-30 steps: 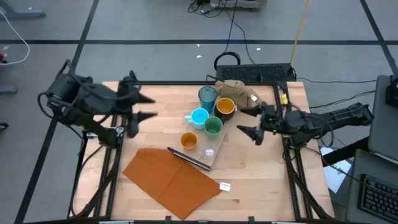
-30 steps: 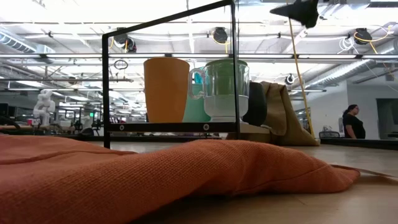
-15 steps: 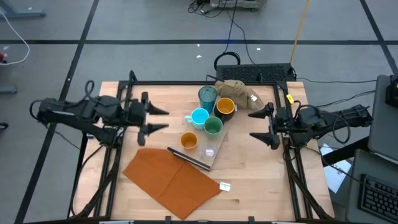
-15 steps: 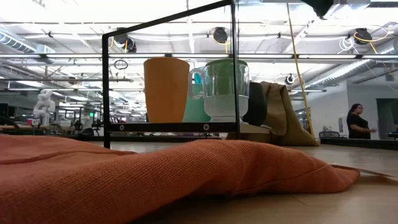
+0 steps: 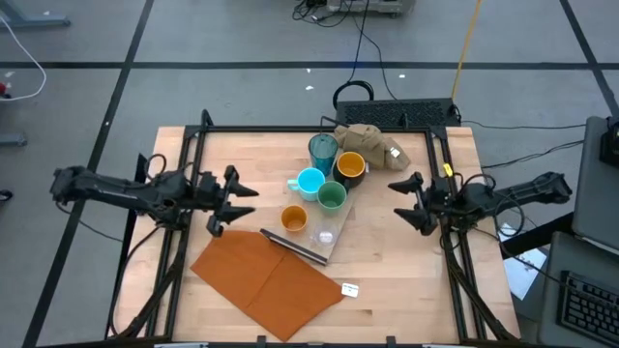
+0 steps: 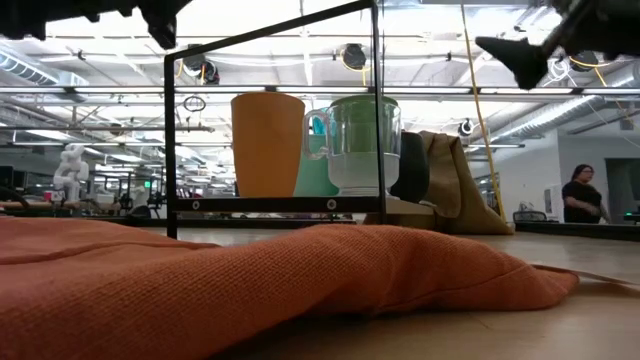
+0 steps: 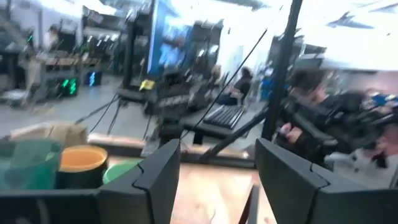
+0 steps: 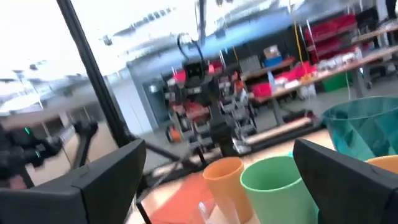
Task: Stack small to large cups/mugs on shelf
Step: Return to Home Position
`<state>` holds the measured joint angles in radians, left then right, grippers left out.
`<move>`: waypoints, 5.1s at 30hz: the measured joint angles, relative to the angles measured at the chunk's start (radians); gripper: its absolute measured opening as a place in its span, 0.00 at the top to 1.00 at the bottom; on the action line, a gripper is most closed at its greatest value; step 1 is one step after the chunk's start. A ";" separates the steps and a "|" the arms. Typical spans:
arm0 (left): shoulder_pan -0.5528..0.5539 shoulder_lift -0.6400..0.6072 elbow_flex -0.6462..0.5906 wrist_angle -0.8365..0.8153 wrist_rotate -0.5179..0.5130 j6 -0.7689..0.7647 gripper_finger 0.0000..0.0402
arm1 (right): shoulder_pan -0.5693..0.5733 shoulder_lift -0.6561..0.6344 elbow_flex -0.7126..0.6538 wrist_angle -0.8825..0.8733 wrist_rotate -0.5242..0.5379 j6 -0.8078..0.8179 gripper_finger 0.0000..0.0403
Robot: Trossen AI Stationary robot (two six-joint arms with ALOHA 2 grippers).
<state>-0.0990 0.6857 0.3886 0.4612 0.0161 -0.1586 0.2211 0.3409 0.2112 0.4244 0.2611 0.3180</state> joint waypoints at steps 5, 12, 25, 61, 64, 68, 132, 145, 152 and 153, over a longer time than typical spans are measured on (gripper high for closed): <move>0.049 0.000 -0.075 0.099 0.059 -0.033 0.48 | 0.000 -0.096 -0.160 0.179 0.083 0.028 0.01; 0.082 -0.002 -0.100 0.099 0.053 -0.254 0.48 | -0.001 -0.132 -0.186 0.197 0.081 0.089 0.01; 0.077 0.058 -0.101 -0.040 -0.073 -0.111 0.48 | -0.005 -0.131 -0.189 0.033 0.076 -0.010 0.01; 0.145 0.135 -0.379 0.257 0.227 0.343 0.48 | -0.011 -0.114 -0.196 -0.270 -0.130 -0.331 0.01; 0.154 0.135 -0.379 0.262 0.247 0.365 0.48 | -0.022 -0.118 -0.196 -0.236 -0.103 -0.385 0.01; 0.157 0.135 -0.379 0.259 0.245 0.321 0.48 | -0.029 -0.117 -0.196 -0.235 -0.104 -0.357 0.01; 0.132 -0.683 -0.377 0.003 0.192 -0.003 0.48 | -0.111 -0.340 -0.196 -0.362 -0.109 -0.174 0.01; 0.131 -0.684 -0.378 -0.399 0.192 -0.003 0.48 | -0.108 -0.340 -0.196 -0.381 -0.110 -0.173 0.01; 0.131 -0.684 -0.378 -0.417 0.186 -0.003 0.48 | -0.107 -0.340 -0.196 -0.385 -0.111 -0.173 0.01; 0.131 -0.684 -0.378 -0.418 0.183 -0.003 0.48 | -0.107 -0.340 -0.196 -0.385 -0.111 -0.173 0.01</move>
<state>0.0322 0.0021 0.0105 0.0431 0.1992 -0.1613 0.1139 0.0013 0.0147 0.0399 0.1501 0.1452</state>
